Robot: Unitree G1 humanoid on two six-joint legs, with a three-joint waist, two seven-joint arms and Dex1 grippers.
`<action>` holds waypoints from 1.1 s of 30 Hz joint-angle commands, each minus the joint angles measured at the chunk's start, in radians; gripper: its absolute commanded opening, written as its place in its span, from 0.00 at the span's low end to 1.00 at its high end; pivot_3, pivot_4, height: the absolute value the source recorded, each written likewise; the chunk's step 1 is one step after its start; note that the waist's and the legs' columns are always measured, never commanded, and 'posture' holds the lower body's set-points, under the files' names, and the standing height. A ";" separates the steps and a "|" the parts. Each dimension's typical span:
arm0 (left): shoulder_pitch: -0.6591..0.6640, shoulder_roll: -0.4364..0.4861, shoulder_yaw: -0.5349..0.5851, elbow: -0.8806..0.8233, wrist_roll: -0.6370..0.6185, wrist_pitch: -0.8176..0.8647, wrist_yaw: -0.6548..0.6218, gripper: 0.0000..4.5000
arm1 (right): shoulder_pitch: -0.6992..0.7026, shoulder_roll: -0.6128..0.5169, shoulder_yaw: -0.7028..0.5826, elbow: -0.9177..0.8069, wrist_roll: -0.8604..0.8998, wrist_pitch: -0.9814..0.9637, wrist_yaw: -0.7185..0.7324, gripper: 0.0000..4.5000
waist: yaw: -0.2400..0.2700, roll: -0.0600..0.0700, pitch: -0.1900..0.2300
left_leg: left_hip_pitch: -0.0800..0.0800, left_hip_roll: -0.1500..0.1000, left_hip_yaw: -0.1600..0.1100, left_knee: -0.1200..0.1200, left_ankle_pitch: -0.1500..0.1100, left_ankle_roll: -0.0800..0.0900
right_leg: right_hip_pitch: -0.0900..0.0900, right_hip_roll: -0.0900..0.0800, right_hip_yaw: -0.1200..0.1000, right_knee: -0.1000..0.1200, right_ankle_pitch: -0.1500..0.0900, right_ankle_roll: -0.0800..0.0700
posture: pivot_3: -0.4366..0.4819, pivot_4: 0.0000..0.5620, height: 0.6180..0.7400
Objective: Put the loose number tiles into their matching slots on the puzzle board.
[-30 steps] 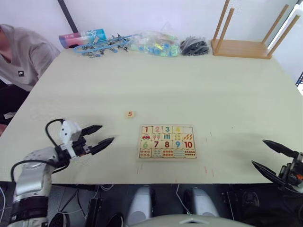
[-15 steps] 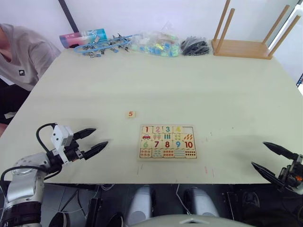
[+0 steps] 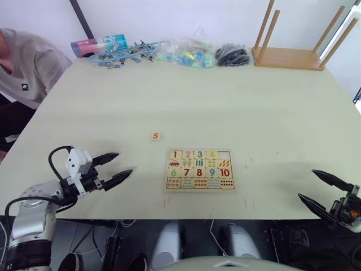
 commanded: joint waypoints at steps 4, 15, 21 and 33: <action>-0.060 0.030 -0.022 0.028 0.014 -0.028 -0.023 0.98 | 0.006 0.009 0.010 -0.051 0.007 -0.010 0.001 1.00 | 0.000 0.000 0.000 | 0.000 0.000 0.000 0.000 0.000 0.000 | 0.000 0.000 0.000 0.000 0.000 0.000 | 0.48 0.27 0.98; -0.366 0.038 -0.160 0.355 0.125 -0.178 -0.126 0.98 | 0.037 0.036 0.075 -0.197 0.019 0.006 -0.025 1.00 | 0.001 -0.001 -0.001 | 0.000 -0.002 0.000 0.000 0.000 0.000 | 0.000 0.001 -0.001 0.000 0.000 0.000 | 0.48 0.27 0.98; -0.564 0.031 -0.224 0.587 0.189 -0.270 -0.195 0.98 | 0.042 0.035 0.097 -0.245 0.026 0.019 -0.031 1.00 | -0.001 -0.001 0.000 | -0.001 -0.002 0.000 0.000 0.000 0.000 | 0.000 0.003 -0.001 0.000 0.000 0.000 | 0.48 0.27 0.98; -0.887 -0.023 -0.350 0.978 0.376 -0.434 -0.210 0.98 | 0.019 0.037 0.116 -0.256 0.016 0.014 -0.052 1.00 | -0.001 -0.002 0.000 | -0.002 -0.003 0.000 0.001 0.000 0.000 | 0.000 0.003 -0.001 0.000 0.000 0.001 | 0.48 0.27 0.98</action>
